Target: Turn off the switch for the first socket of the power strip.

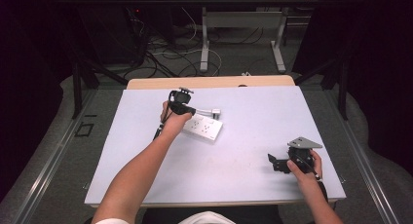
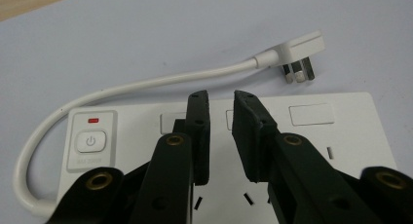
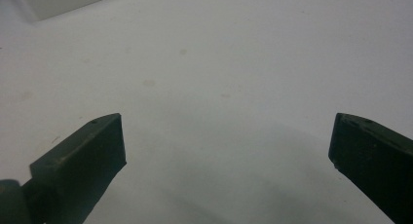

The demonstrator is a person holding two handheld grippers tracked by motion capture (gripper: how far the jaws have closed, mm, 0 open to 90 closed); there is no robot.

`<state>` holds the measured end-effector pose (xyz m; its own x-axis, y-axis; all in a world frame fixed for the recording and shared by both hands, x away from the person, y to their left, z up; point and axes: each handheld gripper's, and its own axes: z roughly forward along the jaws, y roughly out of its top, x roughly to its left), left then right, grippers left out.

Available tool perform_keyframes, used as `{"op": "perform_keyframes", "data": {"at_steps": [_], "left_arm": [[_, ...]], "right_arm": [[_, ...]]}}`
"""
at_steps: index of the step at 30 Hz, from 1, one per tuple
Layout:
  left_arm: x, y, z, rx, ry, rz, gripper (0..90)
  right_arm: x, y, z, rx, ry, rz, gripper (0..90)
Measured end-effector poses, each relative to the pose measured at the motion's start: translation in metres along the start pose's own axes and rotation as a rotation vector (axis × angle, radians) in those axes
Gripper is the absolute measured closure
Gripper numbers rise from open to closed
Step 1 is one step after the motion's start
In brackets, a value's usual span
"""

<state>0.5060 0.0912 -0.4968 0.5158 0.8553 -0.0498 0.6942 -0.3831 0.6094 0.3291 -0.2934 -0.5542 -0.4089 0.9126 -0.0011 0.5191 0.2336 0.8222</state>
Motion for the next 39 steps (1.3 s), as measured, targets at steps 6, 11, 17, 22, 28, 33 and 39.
{"op": "perform_keyframes", "data": {"at_steps": [6, 11, 17, 22, 28, 33, 39], "left_arm": [[0.001, -0.005, -0.003, -0.007, -0.014, -0.016, 72.6], [0.001, -0.010, -0.006, -0.016, -0.050, -0.032, 66.2], [-0.002, -0.015, -0.010, -0.030, -0.070, -0.043, 60.0], [-0.003, -0.020, -0.014, -0.051, -0.088, -0.042, 53.5], [-0.004, -0.025, -0.017, -0.057, -0.098, -0.040, 44.9], [-0.005, -0.031, -0.022, -0.079, -0.130, -0.048, 41.4], [-0.006, -0.037, -0.029, -0.079, -0.187, -0.031, 40.6]], "right_arm": [[0.000, 0.000, 0.000, -0.001, -0.002, -0.001, 0.0], [0.000, 0.000, 0.000, -0.001, -0.001, -0.002, 0.0], [0.000, 0.000, 0.000, 0.000, -0.003, -0.003, 0.0], [0.000, 0.000, 0.000, 0.004, -0.002, -0.008, 0.0], [0.000, 0.000, 0.000, 0.000, 0.001, -0.011, 0.0], [0.000, 0.000, 0.000, 0.001, -0.001, -0.011, 0.0], [0.001, 0.000, 0.000, -0.001, -0.007, -0.001, 0.0]]}}
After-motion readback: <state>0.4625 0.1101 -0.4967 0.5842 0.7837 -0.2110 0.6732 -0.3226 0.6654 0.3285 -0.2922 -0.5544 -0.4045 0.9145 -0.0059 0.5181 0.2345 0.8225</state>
